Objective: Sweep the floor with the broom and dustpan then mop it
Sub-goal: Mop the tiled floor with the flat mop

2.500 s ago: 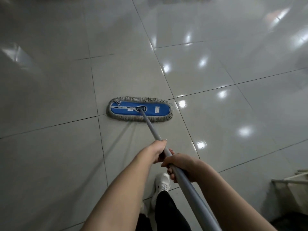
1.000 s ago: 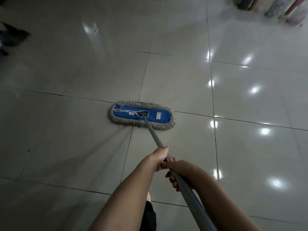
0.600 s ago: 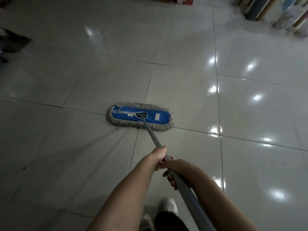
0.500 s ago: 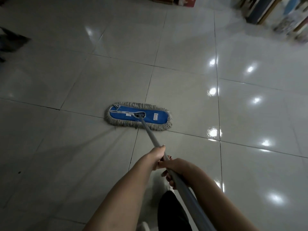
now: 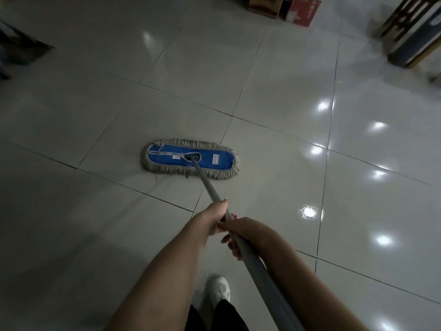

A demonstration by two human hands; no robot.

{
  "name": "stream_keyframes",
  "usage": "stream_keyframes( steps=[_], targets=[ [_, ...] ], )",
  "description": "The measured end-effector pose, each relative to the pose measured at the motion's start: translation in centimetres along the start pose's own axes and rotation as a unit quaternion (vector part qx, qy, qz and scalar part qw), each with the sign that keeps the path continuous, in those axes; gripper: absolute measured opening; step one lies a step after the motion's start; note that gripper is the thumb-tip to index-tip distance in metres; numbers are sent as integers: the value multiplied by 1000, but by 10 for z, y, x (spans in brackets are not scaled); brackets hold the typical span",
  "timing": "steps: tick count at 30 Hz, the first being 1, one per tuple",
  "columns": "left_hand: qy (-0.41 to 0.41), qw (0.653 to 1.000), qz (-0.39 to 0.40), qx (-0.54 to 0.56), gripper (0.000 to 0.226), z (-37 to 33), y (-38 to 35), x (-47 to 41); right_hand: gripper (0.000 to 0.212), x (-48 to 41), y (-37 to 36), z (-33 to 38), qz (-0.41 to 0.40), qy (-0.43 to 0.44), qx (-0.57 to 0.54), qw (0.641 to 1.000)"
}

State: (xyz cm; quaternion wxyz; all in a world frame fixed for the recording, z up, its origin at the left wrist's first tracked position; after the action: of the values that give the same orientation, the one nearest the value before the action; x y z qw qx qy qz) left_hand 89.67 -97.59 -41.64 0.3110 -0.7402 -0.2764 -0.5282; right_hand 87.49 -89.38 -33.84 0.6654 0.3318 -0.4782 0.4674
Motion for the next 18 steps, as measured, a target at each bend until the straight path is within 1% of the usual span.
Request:
stream_keyframes(
  steps=[7,10,15,18],
  targets=[
    [-3,1000,17,4,34,-97,10,-25,34,-36,30,94,-1,-14,34,999],
    [-8,1000,12,5,32,-144,25,-38,37,-52,35,140,-7,-21,44,999],
    [0,1000,17,19,36,-230,55,-51,37,-76,38,233,-24,-14,58,998],
    [-6,999,24,39,36,-289,71,-51,35,-85,41,299,-32,8,71,997]
  ],
)
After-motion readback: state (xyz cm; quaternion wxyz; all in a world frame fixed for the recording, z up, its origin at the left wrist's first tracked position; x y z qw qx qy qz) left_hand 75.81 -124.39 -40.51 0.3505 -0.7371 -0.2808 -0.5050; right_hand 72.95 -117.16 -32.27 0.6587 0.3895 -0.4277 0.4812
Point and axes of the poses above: each hand's wrist, its own x-axis away from the middle knuckle, its own y-axis out of the back of the hand, z = x × y, the point moved 7 cm from there along -x, towards the middle knuckle, and after that the axes turned 3 degrees about y, right-handed, at the moved point
